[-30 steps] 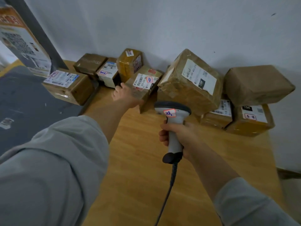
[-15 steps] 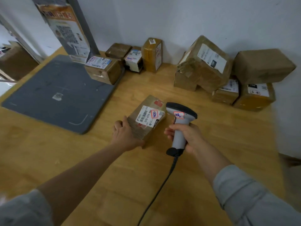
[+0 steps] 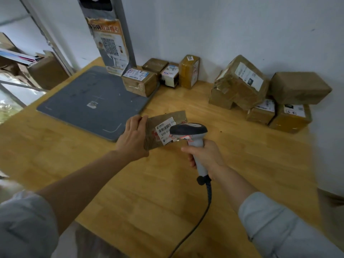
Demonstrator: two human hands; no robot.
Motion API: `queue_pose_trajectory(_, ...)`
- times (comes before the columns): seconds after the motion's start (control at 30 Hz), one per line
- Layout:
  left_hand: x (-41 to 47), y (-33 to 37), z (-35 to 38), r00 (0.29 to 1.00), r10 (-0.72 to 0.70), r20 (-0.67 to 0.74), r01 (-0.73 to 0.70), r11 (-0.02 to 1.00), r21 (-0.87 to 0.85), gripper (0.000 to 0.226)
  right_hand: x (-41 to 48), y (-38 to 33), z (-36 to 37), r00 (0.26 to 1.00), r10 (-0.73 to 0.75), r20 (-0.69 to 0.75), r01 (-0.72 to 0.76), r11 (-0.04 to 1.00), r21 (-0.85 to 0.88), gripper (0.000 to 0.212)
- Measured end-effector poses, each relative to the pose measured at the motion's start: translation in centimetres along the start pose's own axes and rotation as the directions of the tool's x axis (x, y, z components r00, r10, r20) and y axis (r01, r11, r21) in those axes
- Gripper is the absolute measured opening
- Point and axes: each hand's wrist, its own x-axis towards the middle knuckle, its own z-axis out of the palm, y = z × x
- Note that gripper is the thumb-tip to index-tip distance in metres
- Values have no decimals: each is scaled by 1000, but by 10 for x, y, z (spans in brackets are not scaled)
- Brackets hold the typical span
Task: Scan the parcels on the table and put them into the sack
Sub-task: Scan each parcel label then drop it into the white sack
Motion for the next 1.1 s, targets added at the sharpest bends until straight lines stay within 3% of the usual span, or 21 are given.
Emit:
queue_pose_trajectory(0.3, 1, -15, -31, 996, 18, -83, -8, 993, 119, 116, -14, -2, 10, 981, -187, -42, 172, 955, -242, 22)
queue_pose_trajectory(0.5, -7, -22, -38, 992, 14, -123, 1, 992, 123, 115, -22, -6, 17, 963, -269, -33, 253, 936, -244, 15)
queue_pose_trajectory(1.1, -27, -40, -52, 978, -16, -206, 41, 993, 115, 117, -40, -16, 31, 942, -336, 15, 327, 903, -277, 16)
